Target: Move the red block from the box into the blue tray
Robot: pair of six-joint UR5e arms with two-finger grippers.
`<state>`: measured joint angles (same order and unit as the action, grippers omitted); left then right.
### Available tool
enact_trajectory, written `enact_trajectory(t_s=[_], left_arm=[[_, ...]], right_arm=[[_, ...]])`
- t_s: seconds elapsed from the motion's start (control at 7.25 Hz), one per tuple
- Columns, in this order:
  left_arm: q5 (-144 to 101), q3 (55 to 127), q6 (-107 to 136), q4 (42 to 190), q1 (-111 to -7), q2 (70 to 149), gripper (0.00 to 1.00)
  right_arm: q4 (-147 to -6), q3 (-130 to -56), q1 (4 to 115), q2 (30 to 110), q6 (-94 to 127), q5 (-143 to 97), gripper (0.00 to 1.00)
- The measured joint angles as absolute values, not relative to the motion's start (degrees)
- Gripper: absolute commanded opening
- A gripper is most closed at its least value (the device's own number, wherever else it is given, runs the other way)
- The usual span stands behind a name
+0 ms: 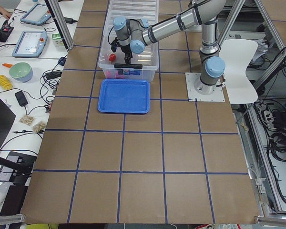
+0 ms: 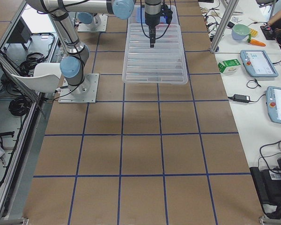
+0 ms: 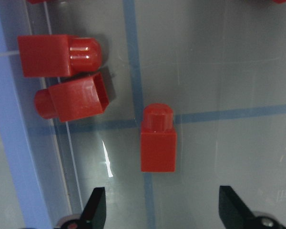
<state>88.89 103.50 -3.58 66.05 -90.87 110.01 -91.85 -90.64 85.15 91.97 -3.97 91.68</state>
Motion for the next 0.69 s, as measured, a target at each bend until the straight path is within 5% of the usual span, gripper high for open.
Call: enact_trajectory(t_s=[0.55,0.69], left_arm=[[88.9,105.3,-3.5,62.9,-91.1,112.8,0.85],[88.9,105.4,-3.5,62.8,-91.2,113.3,0.78]], right_arm=[[-94.3,-90.4,89.1,89.9,-0.2,93.3,1.00],[-94.3,-90.4,89.1,89.9,-0.2,93.4,1.00]])
